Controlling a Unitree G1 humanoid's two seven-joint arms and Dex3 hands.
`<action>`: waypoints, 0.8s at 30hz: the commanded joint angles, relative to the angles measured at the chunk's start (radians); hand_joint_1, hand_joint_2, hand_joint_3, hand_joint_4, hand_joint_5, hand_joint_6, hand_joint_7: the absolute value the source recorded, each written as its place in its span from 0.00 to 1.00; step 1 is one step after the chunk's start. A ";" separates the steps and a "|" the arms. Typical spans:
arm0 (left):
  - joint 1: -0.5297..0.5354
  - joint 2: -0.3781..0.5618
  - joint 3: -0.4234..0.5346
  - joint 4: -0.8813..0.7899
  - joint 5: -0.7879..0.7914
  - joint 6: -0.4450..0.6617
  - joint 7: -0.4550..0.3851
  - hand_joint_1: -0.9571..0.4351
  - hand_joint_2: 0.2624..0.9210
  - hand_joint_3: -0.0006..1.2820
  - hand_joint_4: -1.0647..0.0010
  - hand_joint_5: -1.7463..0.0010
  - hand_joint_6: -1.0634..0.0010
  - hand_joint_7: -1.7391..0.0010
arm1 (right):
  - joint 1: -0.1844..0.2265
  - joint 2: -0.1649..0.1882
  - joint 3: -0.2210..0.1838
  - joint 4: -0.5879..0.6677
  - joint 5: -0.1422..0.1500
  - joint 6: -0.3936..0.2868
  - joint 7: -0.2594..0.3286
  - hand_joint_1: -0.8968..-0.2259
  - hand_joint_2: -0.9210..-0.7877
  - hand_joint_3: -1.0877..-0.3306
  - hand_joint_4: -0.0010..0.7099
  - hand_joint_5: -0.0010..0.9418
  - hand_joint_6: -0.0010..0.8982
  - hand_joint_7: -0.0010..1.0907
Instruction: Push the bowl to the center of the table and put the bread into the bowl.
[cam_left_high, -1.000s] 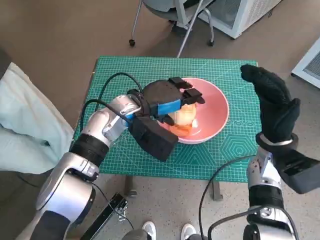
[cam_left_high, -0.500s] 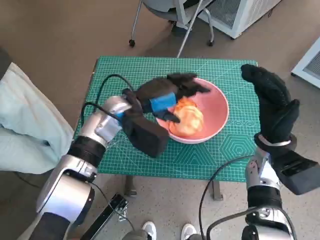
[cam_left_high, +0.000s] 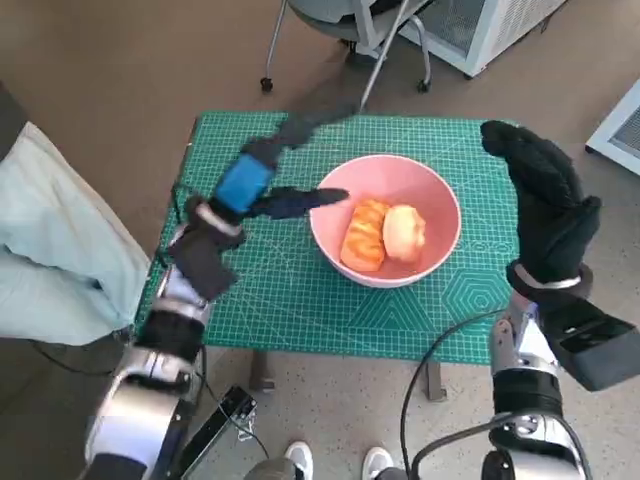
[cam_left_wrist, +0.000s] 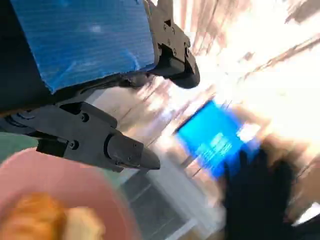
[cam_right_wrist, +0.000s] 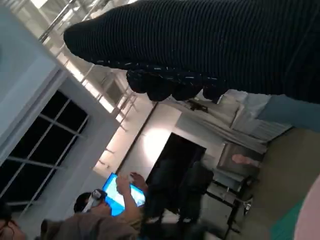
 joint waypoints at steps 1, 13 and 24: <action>0.099 -0.039 0.032 -0.192 -0.091 0.071 0.002 0.54 0.99 0.09 0.61 0.83 0.81 0.52 | -0.005 0.001 0.011 -0.017 -0.023 0.015 -0.026 0.44 0.00 0.40 0.49 0.00 0.03 0.74; 0.235 -0.123 0.102 -0.369 -0.365 0.218 -0.101 0.60 0.98 0.17 0.79 0.71 0.92 0.53 | -0.037 0.009 0.033 -0.030 -0.044 0.027 -0.065 0.46 0.00 0.41 0.50 0.01 0.04 0.73; 0.238 -0.125 0.157 -0.301 -0.283 0.139 -0.102 0.61 1.00 0.15 0.65 0.87 0.82 0.65 | -0.052 0.022 0.045 -0.013 -0.046 0.041 -0.082 0.47 0.00 0.42 0.50 0.01 0.06 0.72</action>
